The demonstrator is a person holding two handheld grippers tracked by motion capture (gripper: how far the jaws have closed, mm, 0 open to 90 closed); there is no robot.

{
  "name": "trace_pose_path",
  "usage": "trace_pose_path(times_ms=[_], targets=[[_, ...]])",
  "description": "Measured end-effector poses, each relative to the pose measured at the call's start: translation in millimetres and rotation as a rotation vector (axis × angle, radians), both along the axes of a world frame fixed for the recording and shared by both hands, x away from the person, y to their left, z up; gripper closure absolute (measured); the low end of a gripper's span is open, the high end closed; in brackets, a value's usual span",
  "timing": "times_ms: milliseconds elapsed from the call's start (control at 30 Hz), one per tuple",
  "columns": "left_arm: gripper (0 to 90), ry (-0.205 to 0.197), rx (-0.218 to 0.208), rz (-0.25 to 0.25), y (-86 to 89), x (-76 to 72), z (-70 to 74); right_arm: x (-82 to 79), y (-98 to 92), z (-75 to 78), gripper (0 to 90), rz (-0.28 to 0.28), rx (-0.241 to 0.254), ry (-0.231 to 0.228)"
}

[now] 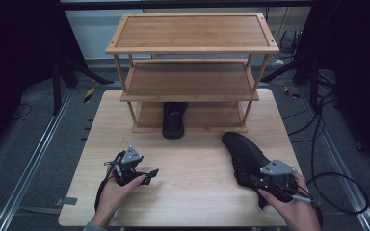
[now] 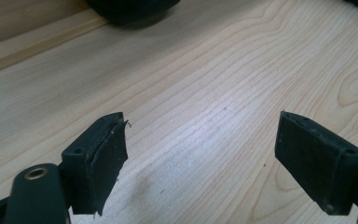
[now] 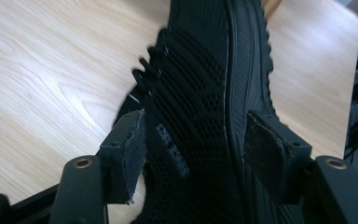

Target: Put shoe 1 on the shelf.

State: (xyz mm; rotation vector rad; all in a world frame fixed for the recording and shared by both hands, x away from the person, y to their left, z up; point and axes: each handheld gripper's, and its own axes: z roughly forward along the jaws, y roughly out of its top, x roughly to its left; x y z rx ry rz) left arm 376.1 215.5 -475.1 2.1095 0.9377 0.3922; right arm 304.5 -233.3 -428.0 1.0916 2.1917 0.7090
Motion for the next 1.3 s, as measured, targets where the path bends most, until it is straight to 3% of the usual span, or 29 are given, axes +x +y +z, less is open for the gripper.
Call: trace_pose_path(times_ms=[33, 233, 267, 400, 467, 600, 667, 967, 1067, 1167, 1300], targets=[[16.0, -0.002, -0.005, -0.002, -0.1, -1.1, -0.3, 3.5, -3.8, -5.0, 37.5, -0.001, -0.012, 0.011], [16.0, 0.006, 0.0, -0.012, -0.7, -1.4, -2.3, 9.5, -13.4, -2.4, 36.6, 0.002, 0.011, 0.015], [16.0, 0.007, -0.001, -0.011, -0.7, -1.7, -2.9, 13.1, -16.4, -2.2, 32.9, -0.006, -0.018, 0.019], [16.2, 0.009, 0.0, -0.011, 0.0, -2.8, -3.5, 17.1, -21.1, -0.5, 33.2, 0.004, -0.01, 0.023], [16.5, 0.011, 0.001, -0.01, 0.0, -2.3, -4.7, 17.5, -20.1, -0.2, 34.4, 0.014, -0.036, 0.025], [16.8, 0.014, 0.003, -0.01, -0.3, -2.5, -5.7, 18.7, -20.7, 0.0, 39.8, 0.017, -0.071, 0.013], [17.0, 0.013, 0.002, -0.01, -0.7, -2.9, -5.5, 22.2, -26.3, 1.9, 48.3, -0.001, -0.092, -0.003], [17.6, 0.012, -0.002, 0.006, 3.0, -1.9, -6.5, 42.0, -48.1, 8.4, 53.6, -0.066, -0.041, 0.035], [17.9, 0.01, -0.007, 0.02, 5.2, -1.4, -6.7, 49.5, -54.5, 12.7, 63.7, -0.103, -0.036, 0.042], [18.0, 0.01, -0.009, 0.02, 5.3, -1.2, -6.7, 54.4, -57.0, 14.0, 67.1, -0.123, -0.049, 0.045], [18.0, 0.013, -0.007, 0.015, 3.9, -1.1, -7.9, 70.5, -69.8, 13.0, 74.1, -0.156, -0.046, 0.092]])
